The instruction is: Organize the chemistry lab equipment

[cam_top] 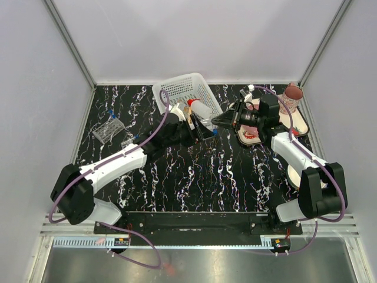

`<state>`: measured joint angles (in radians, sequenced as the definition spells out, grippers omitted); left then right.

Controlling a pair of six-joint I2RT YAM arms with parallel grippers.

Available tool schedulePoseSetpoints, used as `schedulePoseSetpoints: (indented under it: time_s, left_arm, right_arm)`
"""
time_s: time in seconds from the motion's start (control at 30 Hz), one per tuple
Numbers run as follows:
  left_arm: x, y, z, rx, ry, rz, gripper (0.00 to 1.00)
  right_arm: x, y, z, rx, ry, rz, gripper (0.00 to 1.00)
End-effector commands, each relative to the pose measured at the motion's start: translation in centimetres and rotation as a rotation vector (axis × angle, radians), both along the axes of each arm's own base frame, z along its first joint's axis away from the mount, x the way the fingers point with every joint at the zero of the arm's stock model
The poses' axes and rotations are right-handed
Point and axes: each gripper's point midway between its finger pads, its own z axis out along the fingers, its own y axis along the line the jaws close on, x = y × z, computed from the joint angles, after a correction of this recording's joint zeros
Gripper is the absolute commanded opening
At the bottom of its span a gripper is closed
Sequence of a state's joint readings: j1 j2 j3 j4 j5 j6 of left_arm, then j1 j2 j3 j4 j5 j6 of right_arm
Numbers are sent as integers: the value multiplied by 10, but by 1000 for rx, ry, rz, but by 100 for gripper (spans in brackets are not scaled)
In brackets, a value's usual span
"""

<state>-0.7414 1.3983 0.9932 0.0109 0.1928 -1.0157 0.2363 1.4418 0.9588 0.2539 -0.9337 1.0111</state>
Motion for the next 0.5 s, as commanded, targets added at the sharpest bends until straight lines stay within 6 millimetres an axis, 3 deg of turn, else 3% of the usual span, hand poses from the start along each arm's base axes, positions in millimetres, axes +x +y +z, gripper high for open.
schedulePoseSetpoints:
  time_s: [0.0,0.17,0.2,0.23,0.37,0.47]
  left_arm:
    - [5,-8,55,-127,-123,10,77]
    - [5,14,37,-61,-97,104,76]
    - [2,18,45,-79,-117,108,77]
    - [0,20,40,-83,-117,109,77]
    - [-10,15,77,-197,-227,46,80]
    - [-12,4,85,-218,-230,-8,82]
  right_arm:
    - [-1,-4,14,14,-60,-20,14]
    - [1,-6,13,13,-63,-27,15]
    - [1,-7,14,12,-67,-30,14]
    - [1,-6,13,11,-64,-30,14]
    - [1,-7,10,7,-58,-37,15]
    - [2,-7,9,7,-54,-39,14]
